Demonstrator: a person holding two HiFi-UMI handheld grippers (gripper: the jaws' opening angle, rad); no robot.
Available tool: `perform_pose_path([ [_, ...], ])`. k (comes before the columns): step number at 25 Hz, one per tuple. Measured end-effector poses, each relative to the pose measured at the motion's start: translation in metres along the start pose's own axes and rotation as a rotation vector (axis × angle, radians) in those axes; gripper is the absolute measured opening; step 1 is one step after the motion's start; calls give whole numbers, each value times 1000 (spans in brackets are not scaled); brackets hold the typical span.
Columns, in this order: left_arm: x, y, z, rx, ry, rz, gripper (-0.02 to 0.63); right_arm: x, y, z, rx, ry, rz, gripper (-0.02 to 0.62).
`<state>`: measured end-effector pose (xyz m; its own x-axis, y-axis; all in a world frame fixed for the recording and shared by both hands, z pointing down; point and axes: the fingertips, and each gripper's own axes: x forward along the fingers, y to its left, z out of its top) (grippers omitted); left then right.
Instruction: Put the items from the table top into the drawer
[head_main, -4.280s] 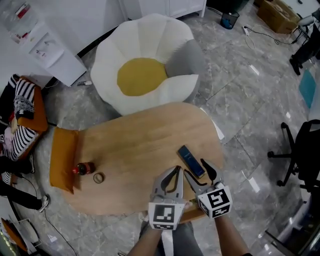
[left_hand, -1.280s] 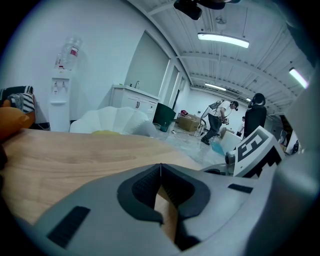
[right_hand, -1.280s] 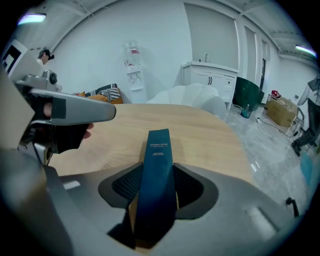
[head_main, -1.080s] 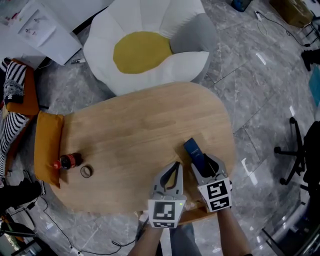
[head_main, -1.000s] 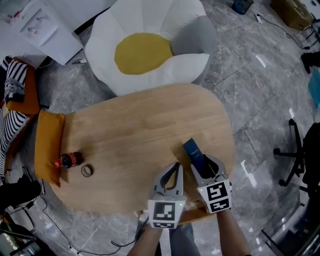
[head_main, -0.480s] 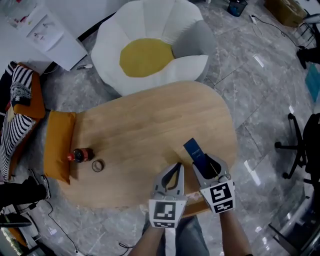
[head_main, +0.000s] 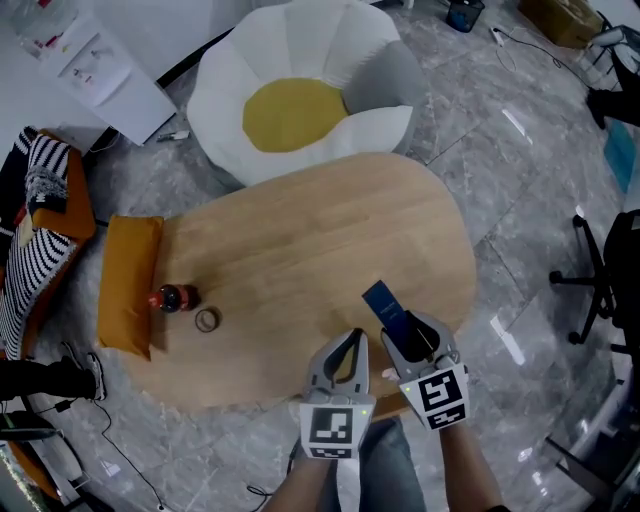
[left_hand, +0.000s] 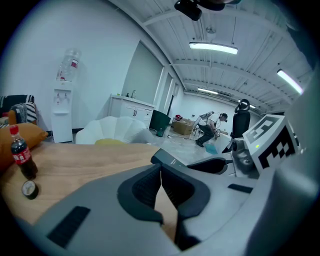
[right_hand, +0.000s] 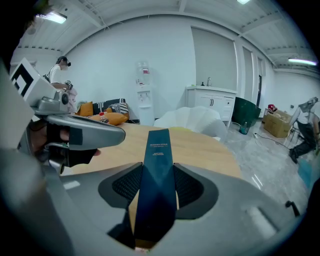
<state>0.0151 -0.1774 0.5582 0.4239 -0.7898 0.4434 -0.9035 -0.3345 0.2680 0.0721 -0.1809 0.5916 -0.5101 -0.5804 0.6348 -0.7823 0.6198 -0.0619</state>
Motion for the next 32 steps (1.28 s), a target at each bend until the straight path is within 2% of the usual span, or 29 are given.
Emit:
perform_pose_path([
  [5, -17, 6, -6, 5, -1, -2, 12, -4, 20, 9, -10, -30, 2, 190],
  [12, -38, 5, -9, 44, -18, -75, 12, -15, 46, 4, -12, -46, -37, 190],
  [20, -72, 19, -37, 86, 9, -131, 12, -35, 82, -22, 37, -44, -108, 190],
  [28, -88, 26, -73, 9, 40, -117, 12, -42, 114, -59, 62, -12, -66, 190],
  [32, -91, 16, -79, 19, 36, -107, 12, -51, 121, -68, 54, -7, -40, 190],
])
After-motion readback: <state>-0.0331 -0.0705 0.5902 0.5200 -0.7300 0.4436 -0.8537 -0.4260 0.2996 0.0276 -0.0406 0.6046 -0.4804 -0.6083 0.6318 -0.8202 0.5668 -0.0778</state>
